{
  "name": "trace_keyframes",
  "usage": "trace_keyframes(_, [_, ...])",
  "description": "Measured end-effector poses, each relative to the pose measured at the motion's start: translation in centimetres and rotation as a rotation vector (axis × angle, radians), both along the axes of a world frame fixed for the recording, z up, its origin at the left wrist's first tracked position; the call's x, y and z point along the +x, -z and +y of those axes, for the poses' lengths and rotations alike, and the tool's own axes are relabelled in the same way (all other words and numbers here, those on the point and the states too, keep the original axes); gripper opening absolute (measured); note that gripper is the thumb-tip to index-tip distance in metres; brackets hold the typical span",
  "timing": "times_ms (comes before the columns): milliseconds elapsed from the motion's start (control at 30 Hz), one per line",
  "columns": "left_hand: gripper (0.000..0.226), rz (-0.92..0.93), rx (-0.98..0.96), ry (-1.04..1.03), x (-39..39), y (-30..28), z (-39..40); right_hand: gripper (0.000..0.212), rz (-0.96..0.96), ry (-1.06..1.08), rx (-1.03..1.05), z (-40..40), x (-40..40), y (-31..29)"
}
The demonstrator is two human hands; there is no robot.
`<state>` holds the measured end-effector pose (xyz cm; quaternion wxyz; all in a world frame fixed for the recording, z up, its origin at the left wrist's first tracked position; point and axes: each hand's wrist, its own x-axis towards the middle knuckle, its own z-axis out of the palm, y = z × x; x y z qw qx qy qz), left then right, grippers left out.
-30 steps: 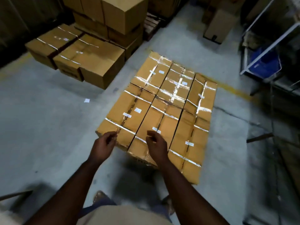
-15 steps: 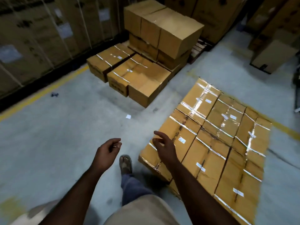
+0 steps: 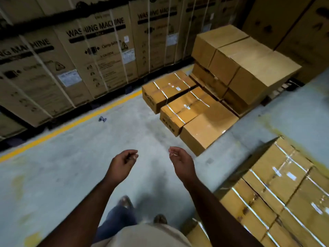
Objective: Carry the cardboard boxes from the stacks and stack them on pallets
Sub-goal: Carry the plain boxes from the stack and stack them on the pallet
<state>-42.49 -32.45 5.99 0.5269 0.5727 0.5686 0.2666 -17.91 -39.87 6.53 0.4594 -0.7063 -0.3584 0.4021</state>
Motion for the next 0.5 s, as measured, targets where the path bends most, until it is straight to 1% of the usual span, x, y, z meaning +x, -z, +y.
trace_keyframes(100, [0.020, -0.016, -0.056, -0.009, -0.1, 2.1, 7.1, 0.023, 0.023, 0.013, -0.041, 6.8, -0.2, 1.2])
trace_keyframes(233, [0.022, -0.036, -0.087, 0.047, -0.3, 3.9, 18.3, 0.022, 0.034, 0.099, -0.073, 16.0, -0.5, 2.5])
trace_keyframes(333, [0.019, -0.012, -0.076, 0.150, -1.1, 4.3, 26.9, 0.022, 0.063, 0.166, -0.114, 22.3, -1.2, 3.0])
trace_keyframes(400, [0.017, 0.042, -0.017, 0.256, -2.1, 3.8, 32.9, 0.023, 0.113, 0.206, -0.146, 26.5, -1.7, 3.4])
trace_keyframes(467, [0.023, 0.083, 0.014, 0.336, -2.1, 2.8, 39.2, 0.022, 0.132, 0.262, -0.163, 30.8, -1.8, 3.2])
trace_keyframes(500, [0.025, 0.109, 0.020, 0.340, -1.9, 2.2, 41.8, 0.022, 0.139, 0.278, -0.167, 32.7, -1.9, 2.8])
